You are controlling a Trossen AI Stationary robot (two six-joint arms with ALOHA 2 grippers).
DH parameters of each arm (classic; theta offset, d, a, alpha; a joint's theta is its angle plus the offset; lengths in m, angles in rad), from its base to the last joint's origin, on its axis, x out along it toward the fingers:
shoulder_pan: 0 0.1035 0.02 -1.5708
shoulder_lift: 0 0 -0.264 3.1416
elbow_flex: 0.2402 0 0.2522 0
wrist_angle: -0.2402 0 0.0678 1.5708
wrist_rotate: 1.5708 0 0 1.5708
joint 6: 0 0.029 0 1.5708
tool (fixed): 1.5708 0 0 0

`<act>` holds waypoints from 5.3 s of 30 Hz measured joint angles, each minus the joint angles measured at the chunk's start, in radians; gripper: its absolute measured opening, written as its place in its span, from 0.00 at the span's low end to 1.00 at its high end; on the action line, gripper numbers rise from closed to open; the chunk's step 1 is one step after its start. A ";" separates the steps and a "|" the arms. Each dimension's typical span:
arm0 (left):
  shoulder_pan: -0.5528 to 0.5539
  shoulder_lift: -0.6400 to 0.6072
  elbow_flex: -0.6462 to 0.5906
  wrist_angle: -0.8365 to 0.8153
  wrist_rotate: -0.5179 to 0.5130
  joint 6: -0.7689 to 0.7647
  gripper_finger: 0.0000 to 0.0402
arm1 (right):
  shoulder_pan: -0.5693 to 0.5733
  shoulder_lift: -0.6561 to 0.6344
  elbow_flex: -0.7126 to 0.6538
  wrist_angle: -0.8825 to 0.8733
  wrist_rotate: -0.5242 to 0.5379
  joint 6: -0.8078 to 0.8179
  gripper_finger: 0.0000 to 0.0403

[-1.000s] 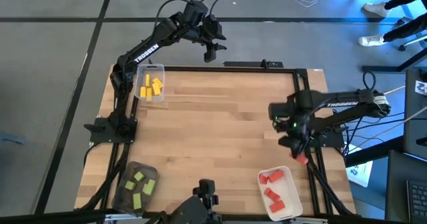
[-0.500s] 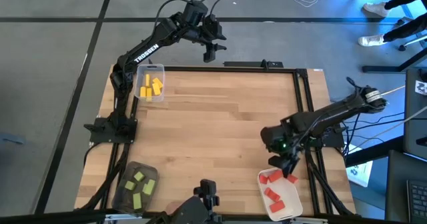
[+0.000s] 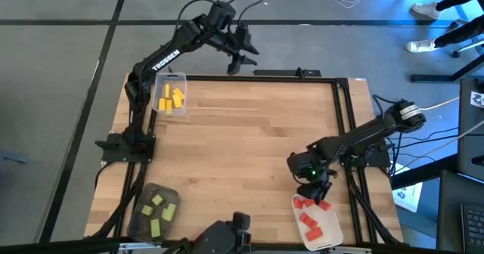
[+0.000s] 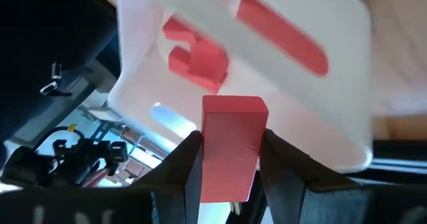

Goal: Sort & place blocks by color
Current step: Put the orange block into the white bin, then return to Home Position

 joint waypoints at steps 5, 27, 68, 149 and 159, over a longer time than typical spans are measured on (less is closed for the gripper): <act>0.006 0.000 0.000 -0.081 0.069 0.046 0.42 | 0.000 0.044 0.000 0.038 0.032 -0.003 0.29; 0.006 0.000 0.000 -0.141 0.064 0.106 0.42 | 0.000 0.064 0.020 0.061 0.053 0.003 0.42; -0.039 -0.344 0.001 -0.370 -0.074 -0.075 0.42 | -0.079 -0.178 0.817 -0.724 1.274 -0.607 0.39; -0.066 -1.646 -1.493 0.539 -0.547 -0.561 0.00 | -0.529 -1.234 0.433 -0.310 0.964 -1.280 0.00; -0.065 -1.645 -1.679 0.785 -0.533 -0.610 0.00 | -0.529 -1.381 0.277 -0.253 0.958 -1.283 0.00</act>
